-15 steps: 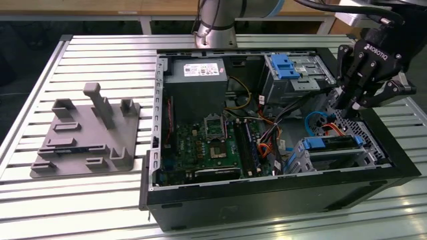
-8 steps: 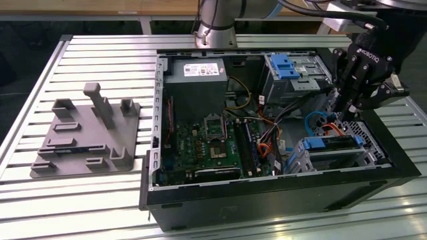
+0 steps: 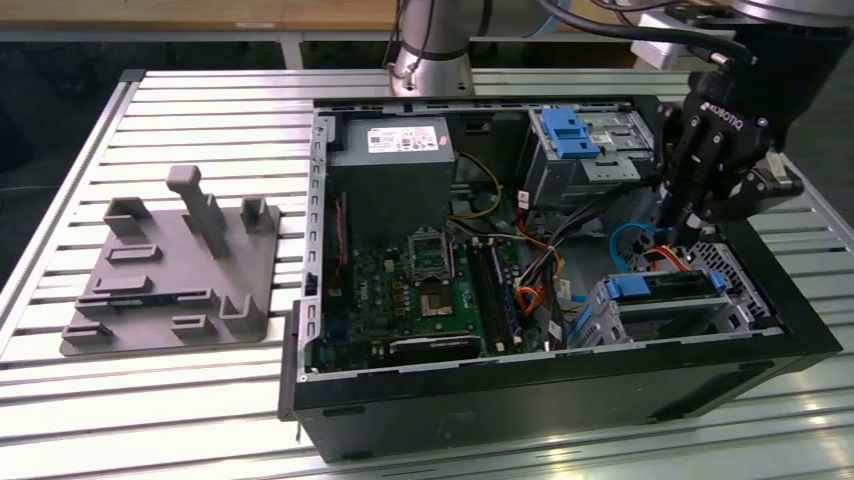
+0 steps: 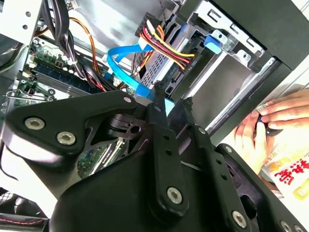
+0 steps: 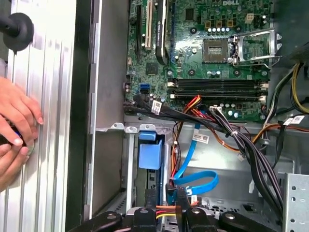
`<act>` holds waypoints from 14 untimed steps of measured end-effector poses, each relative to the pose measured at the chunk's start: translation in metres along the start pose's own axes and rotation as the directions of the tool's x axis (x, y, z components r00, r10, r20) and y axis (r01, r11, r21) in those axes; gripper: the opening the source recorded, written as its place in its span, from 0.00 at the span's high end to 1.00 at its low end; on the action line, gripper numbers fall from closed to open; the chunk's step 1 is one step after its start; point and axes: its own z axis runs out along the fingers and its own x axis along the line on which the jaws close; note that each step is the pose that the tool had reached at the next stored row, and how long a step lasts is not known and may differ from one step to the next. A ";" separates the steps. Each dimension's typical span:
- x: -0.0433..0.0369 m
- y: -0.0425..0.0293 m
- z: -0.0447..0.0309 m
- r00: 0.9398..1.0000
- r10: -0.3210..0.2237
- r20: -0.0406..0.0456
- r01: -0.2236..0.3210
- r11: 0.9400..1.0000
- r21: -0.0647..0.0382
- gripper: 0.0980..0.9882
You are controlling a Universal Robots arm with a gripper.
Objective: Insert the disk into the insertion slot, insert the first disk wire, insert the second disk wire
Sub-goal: 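Insert the second disk wire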
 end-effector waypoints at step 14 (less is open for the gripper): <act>-0.0006 -0.0012 0.0029 1.000 -0.008 -0.005 0.008 0.999 -0.034 0.77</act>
